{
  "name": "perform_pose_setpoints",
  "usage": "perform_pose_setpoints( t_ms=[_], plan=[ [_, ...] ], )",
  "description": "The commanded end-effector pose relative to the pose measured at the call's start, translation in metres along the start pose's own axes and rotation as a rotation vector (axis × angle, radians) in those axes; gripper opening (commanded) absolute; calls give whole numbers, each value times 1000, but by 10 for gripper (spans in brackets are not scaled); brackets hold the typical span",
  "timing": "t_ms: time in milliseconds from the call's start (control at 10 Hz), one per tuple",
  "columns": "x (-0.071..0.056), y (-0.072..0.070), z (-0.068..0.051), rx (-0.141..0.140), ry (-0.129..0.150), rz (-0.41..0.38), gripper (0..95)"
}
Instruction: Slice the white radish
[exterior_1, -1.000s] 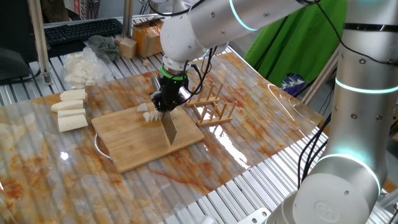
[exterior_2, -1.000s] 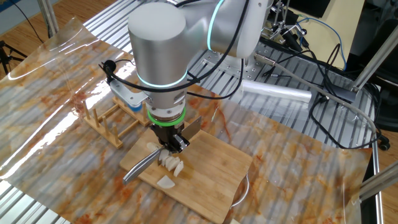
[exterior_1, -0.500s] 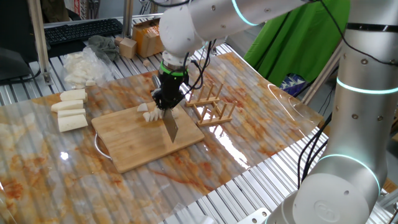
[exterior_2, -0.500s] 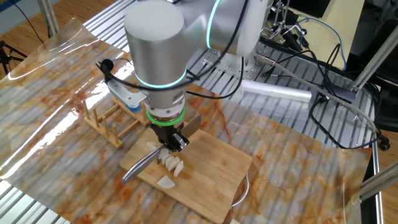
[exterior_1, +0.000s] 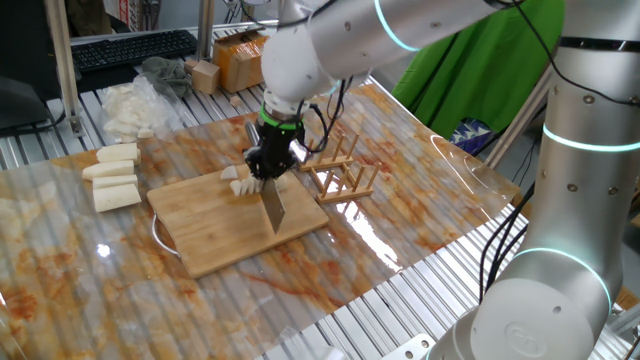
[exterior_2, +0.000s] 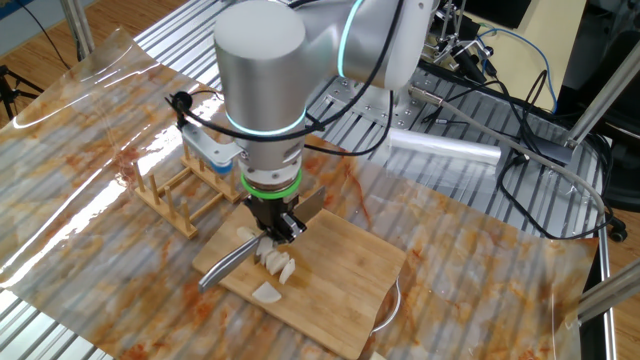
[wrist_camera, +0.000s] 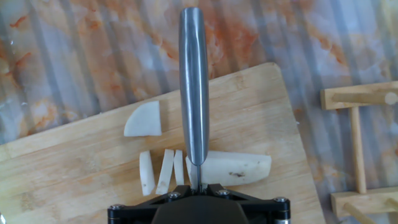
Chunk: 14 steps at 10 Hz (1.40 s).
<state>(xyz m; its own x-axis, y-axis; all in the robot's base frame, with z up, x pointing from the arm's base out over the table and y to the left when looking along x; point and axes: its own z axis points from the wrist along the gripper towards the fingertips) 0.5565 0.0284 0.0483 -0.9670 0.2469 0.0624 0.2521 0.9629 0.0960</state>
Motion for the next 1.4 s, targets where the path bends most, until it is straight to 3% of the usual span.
perform_pose_setpoints(
  t_ms=[100,300,400,600,900,1000,1400],
  plan=[
    [1,-1,-1,15,0,2,0],
    [3,-2,17,4,-32,1,0],
    [3,-2,19,2,-36,0,0],
    [2,-1,5,3,-10,3,0],
    [4,0,16,-12,-26,17,0],
    [5,0,17,-3,-25,16,0],
    [8,3,4,-12,-2,46,0]
  ],
)
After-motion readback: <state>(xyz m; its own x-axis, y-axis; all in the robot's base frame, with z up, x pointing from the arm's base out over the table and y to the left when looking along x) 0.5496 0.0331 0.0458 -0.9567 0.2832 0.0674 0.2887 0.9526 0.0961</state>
